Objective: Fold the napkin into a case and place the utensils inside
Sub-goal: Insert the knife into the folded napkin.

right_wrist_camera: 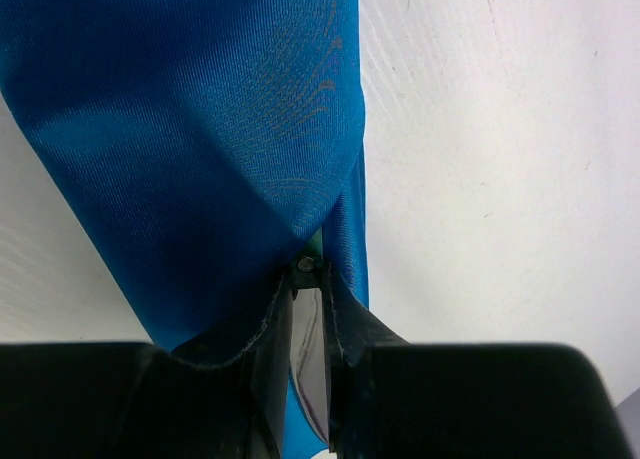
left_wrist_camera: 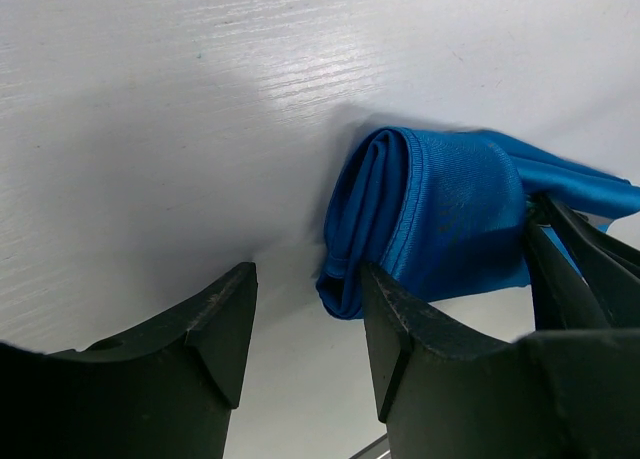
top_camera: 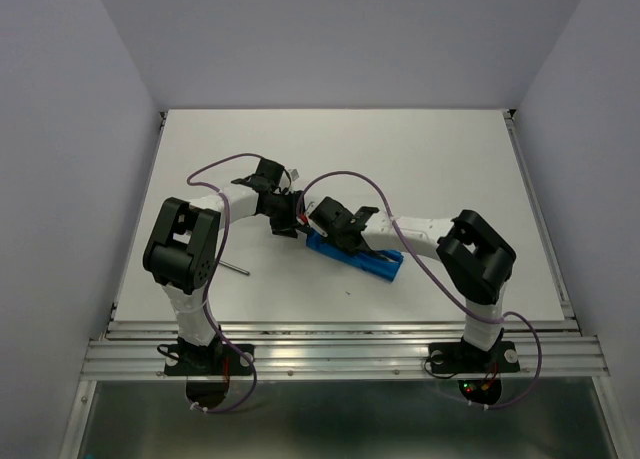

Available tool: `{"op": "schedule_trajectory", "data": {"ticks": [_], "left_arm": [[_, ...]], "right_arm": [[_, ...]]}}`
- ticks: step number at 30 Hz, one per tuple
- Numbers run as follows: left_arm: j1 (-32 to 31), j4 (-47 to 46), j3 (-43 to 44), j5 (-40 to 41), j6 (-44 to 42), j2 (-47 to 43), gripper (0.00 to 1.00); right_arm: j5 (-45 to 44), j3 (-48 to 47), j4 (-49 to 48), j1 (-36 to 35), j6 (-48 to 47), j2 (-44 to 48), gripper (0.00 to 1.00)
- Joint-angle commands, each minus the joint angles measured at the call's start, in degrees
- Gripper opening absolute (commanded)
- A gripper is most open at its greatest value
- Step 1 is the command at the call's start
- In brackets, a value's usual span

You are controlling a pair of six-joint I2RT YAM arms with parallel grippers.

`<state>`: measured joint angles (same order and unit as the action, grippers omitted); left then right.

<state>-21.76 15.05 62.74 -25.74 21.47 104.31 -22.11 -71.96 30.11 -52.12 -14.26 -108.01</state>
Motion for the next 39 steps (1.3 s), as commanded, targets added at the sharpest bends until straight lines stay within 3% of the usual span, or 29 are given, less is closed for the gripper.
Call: {"op": "schedule_trajectory", "data": {"ticks": [1, 10, 13, 14, 18, 28, 39], "left_arm": [[-0.4, 0.9, 1.2, -0.3, -1.5, 0.9, 0.56], [-0.4, 0.9, 1.2, -0.5, -1.8, 1.2, 0.56], [-0.4, 0.9, 1.2, -0.6, -2.0, 1.3, 0.56], [-0.4, 0.9, 1.2, -0.6, -2.1, 1.3, 0.56], [-0.4, 0.9, 1.1, -0.8, -2.3, 1.1, 0.56], [-0.4, 1.6, 1.5, -0.3, -2.6, -0.2, 0.56], [-0.3, 4.7, 6.3, 3.3, -3.3, -4.2, 0.56]], "right_arm": [[-2.7, -2.7, -2.9, -0.1, -2.6, -0.5, 0.03], [-2.4, -2.0, -4.3, -0.1, -3.6, -0.5, 0.08], [-3.6, -1.8, -4.7, -0.1, -3.4, -0.4, 0.18], [-4.3, -1.8, -4.7, -0.1, -3.2, -0.4, 0.26], [-6.0, -1.4, -5.3, -0.1, -2.8, 0.7, 0.43], [-10.7, 0.0, -2.9, -0.1, 0.0, 4.6, 0.49], [-11.6, 4.4, 0.0, -0.1, 8.1, 15.5, 0.57]]}}
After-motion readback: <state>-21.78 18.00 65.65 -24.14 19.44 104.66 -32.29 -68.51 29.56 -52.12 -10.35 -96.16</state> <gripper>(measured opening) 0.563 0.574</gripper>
